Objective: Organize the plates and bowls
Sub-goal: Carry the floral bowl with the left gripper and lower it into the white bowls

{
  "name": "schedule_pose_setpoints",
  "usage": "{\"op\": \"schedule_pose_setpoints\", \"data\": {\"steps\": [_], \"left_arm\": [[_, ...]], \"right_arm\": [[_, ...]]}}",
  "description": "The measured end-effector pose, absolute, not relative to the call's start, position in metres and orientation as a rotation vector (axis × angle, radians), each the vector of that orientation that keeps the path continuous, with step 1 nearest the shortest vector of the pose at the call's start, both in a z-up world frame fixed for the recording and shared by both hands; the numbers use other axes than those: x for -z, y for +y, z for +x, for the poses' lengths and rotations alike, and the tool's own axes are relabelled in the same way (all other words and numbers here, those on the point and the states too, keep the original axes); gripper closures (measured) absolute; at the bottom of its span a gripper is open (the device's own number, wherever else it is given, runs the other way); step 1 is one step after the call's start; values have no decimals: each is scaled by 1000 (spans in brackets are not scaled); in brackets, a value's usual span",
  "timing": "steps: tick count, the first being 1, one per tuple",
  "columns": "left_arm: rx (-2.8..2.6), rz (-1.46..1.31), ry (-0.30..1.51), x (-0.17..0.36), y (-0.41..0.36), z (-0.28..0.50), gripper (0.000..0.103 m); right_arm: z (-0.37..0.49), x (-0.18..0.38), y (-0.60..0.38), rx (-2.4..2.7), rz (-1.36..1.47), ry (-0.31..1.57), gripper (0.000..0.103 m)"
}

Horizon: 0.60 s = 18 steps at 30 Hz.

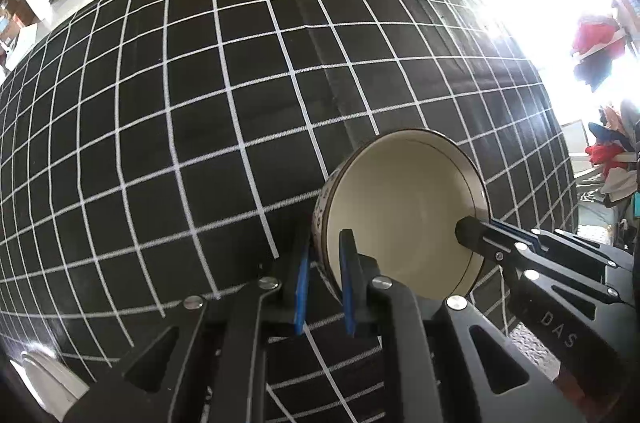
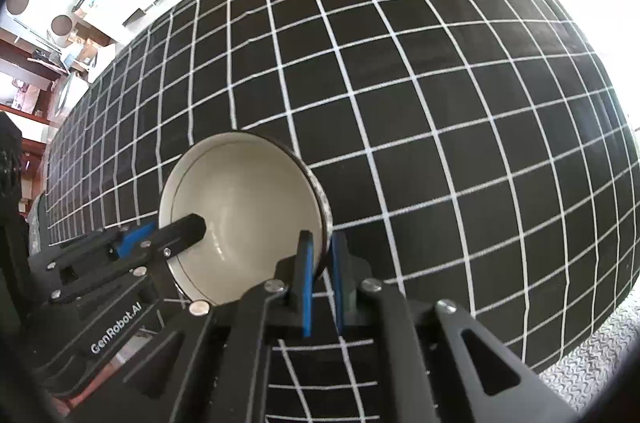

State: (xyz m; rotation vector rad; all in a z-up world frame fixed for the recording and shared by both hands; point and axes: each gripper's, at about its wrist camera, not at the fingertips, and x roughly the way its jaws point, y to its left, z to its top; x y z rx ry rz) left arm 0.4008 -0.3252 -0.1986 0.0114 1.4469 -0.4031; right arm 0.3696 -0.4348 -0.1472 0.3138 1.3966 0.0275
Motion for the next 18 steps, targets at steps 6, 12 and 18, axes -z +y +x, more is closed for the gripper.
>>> {"op": "schedule_pose_setpoints", "data": {"steps": [6, 12, 18], "left_arm": [[409, 12, 1406, 162, -308, 378, 91], [396, 5, 1349, 123, -278, 348, 91], [363, -32, 1325, 106, -237, 315, 91]], "right_arm": [[350, 106, -416, -37, 286, 1345, 91], [323, 67, -387, -53, 234, 1291, 91], [288, 52, -356, -88, 208, 1275, 91]]}}
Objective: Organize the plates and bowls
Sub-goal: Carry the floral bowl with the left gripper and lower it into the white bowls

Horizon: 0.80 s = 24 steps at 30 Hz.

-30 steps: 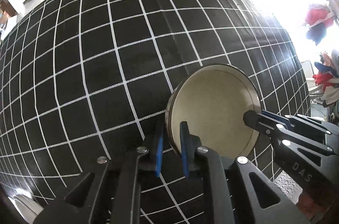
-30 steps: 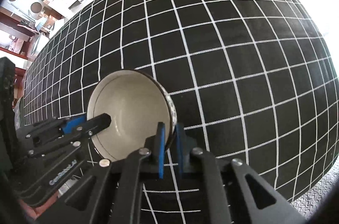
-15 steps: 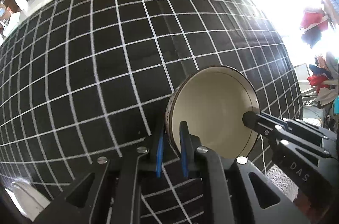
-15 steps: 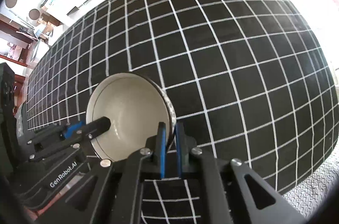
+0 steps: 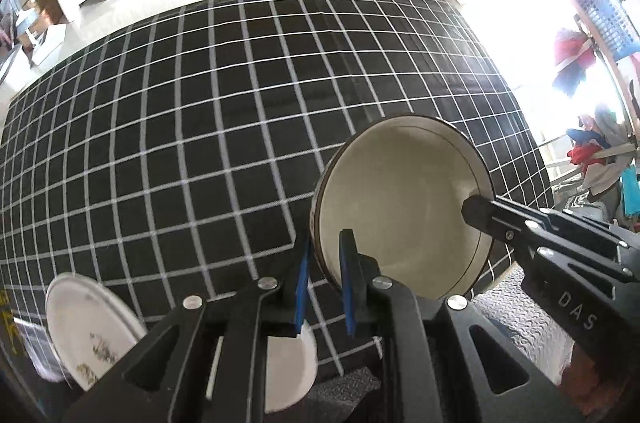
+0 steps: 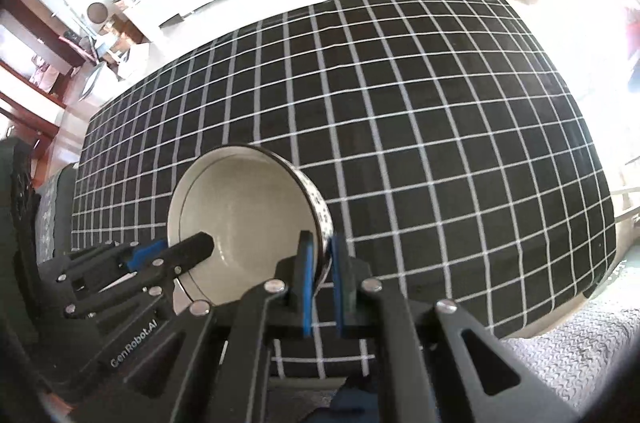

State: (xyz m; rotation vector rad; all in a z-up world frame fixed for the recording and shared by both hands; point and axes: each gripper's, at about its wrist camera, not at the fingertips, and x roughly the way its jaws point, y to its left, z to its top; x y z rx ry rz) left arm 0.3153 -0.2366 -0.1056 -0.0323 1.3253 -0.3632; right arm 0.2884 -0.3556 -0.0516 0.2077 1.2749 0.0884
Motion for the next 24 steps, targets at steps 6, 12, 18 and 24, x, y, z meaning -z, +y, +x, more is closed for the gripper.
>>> {"op": "schedule_pose_setpoints", "data": {"steps": [6, 12, 18, 24], "left_arm": [[330, -55, 1304, 96, -206, 287, 90], [284, -76, 1302, 97, -170, 265, 89], [269, -98, 1315, 105, -145, 250, 89], [254, -85, 1331, 120, -135, 233, 89]], "right_arm": [[275, 53, -325, -127, 169, 1280, 91], [265, 61, -295, -164, 146, 1303, 91], [255, 68, -273, -183, 129, 1323, 91], [247, 76, -257, -181, 105, 1334, 91]]}}
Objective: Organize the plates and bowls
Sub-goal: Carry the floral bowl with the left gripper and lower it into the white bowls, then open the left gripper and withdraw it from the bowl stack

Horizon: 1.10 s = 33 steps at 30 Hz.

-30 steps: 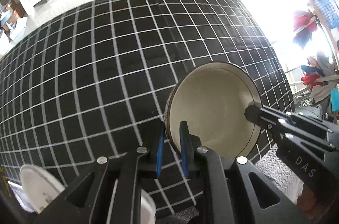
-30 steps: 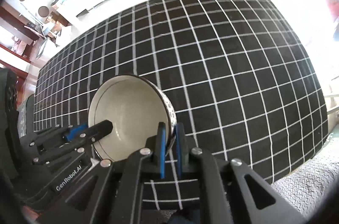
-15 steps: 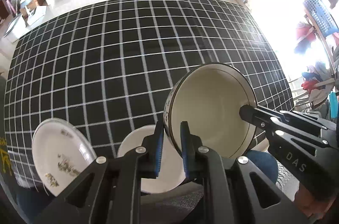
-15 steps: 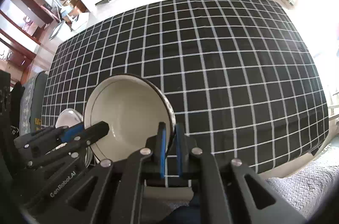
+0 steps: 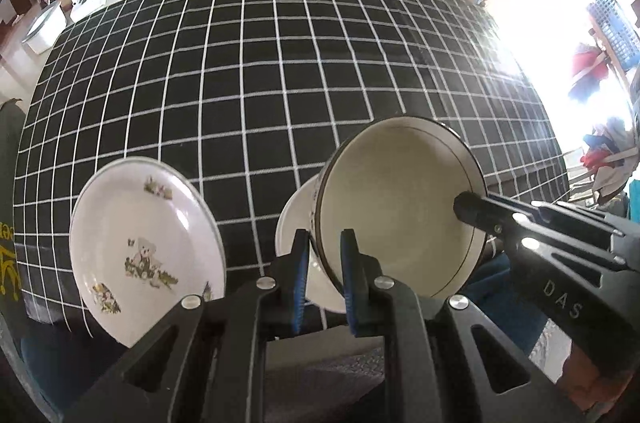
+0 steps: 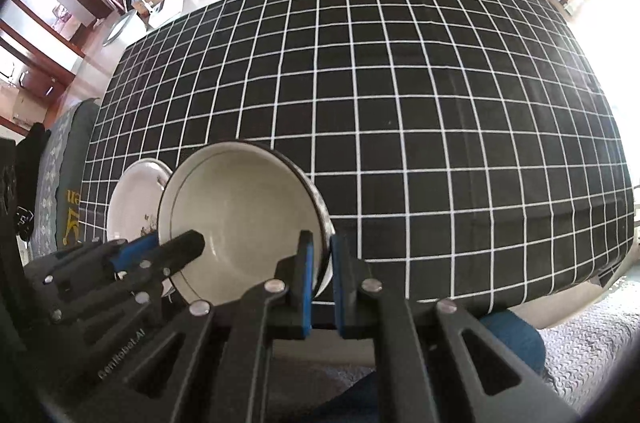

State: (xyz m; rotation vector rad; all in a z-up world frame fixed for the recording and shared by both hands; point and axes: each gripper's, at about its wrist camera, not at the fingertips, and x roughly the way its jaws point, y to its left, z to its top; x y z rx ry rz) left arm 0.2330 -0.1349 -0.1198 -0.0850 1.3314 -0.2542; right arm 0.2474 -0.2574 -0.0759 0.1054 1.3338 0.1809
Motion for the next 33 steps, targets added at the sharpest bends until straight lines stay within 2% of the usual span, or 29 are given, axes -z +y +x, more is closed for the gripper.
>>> {"op": "schedule_pose_setpoints", "data": {"steps": [12, 33], "left_arm": [[229, -109, 1373, 151, -126, 224, 89], [217, 22, 1318, 157, -153, 214, 90]], "right_arm": [[245, 100, -241, -173, 76, 1381, 91], [251, 111, -244, -155, 87, 1392, 91]]}}
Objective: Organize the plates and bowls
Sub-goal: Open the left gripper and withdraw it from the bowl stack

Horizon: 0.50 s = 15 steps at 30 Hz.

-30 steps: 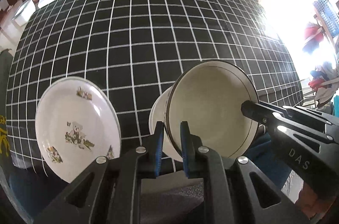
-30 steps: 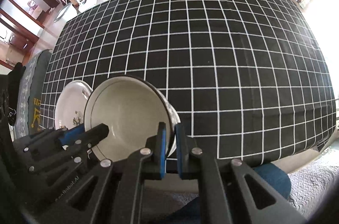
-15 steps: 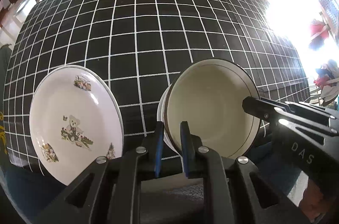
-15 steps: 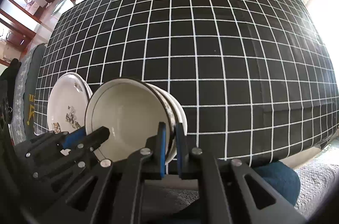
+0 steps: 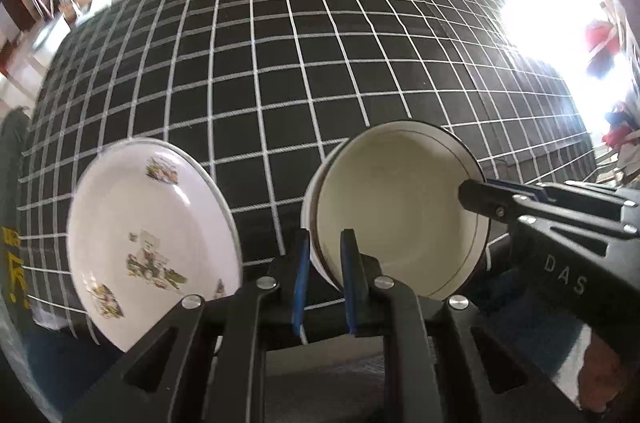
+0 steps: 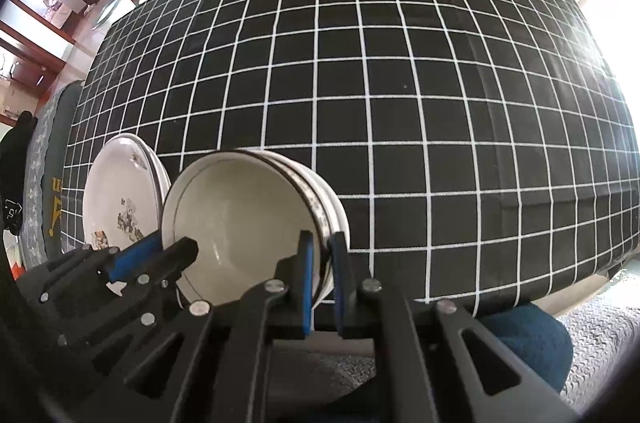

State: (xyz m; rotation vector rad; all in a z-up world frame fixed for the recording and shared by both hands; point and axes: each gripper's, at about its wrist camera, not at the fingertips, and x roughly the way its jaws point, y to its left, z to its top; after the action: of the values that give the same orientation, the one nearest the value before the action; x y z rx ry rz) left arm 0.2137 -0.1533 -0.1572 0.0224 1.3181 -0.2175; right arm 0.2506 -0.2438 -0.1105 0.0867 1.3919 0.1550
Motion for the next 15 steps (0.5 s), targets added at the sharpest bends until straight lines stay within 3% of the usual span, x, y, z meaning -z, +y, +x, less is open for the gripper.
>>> {"op": "schedule_pose_setpoints", "data": {"steps": [7, 10, 12, 14, 15], "left_arm": [[240, 10, 1290, 139, -149, 212, 89], [254, -8, 1276, 129, -141, 210, 78], [255, -5, 1259, 123, -137, 206, 76], [256, 0, 1247, 117, -134, 202, 65], [261, 1, 1240, 114, -133, 200, 64]], "right_arm": [[246, 96, -246, -169, 55, 1328, 90], [243, 92, -250, -182, 61, 1313, 84], [239, 89, -255, -189, 74, 1291, 81], [234, 86, -258, -179, 85, 1268, 75], [231, 84, -262, -170, 94, 1249, 69]]}}
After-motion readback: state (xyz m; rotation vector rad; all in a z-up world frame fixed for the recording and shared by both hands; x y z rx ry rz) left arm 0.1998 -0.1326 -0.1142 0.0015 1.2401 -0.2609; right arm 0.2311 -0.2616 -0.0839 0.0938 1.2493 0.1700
